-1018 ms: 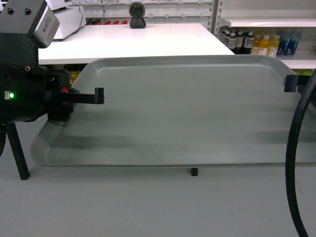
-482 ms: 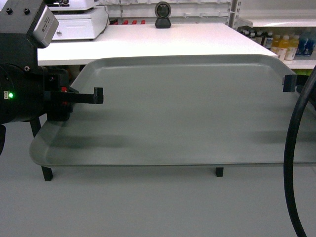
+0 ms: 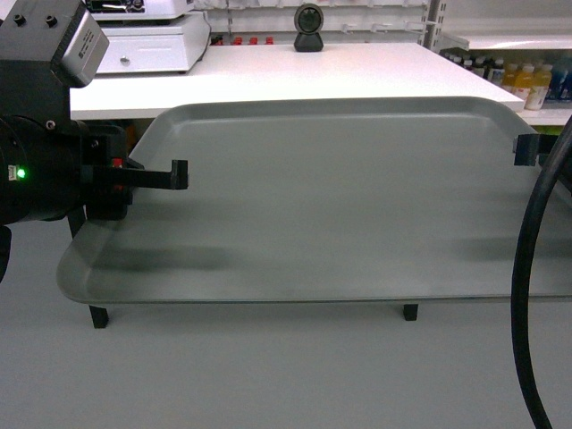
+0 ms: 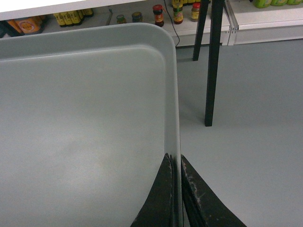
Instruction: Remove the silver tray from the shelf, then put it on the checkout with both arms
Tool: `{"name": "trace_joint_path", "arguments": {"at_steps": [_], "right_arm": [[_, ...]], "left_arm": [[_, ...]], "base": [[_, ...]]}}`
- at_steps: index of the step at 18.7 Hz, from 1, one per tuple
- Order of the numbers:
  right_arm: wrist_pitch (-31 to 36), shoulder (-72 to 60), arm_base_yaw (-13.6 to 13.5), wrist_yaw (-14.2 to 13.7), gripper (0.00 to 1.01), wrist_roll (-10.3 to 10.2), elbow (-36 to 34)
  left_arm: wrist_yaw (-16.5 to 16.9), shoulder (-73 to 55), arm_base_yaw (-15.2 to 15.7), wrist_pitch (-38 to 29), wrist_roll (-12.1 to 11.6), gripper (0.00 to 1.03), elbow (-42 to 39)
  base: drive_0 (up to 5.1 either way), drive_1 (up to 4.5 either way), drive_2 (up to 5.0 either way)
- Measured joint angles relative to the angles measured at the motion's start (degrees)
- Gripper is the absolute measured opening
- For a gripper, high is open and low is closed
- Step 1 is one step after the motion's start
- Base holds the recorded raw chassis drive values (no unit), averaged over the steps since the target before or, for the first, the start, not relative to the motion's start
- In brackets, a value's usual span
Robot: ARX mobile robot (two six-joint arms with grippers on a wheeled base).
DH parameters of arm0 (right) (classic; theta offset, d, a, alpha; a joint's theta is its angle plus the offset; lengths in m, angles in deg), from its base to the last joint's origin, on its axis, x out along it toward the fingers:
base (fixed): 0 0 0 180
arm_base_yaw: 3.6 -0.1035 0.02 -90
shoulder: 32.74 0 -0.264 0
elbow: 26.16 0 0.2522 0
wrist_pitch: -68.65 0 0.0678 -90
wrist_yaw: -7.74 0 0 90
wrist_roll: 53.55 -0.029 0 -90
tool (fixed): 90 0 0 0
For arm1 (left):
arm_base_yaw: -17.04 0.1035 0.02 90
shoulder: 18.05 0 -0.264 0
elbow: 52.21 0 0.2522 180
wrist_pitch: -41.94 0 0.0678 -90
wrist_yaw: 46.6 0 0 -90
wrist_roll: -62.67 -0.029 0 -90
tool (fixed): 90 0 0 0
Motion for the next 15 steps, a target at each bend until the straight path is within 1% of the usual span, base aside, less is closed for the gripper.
{"name": "trace_joint_path", "arguments": {"at_steps": [5, 11, 15], "right_arm": [[0.02, 0.0, 0.0, -0.02, 0.03, -0.02, 0.0], [-0.04, 0.0, 0.0, -0.04, 0.03, 0.0, -0.02], [-0.02, 0.02, -0.02, -0.04, 0.03, 0.02, -0.02]], "left_arm": [[-0.02, 0.0, 0.02, 0.02, -0.02, 0.04, 0.0], [-0.04, 0.02, 0.02, 0.22, -0.02, 0.04, 0.0], [-0.04, 0.0, 0.02, 0.15, -0.02, 0.04, 0.0]], "base": [[-5.1, 2.32, 2.3], [0.0, 2.16, -2.2], [0.0, 4.18, -4.2]]}}
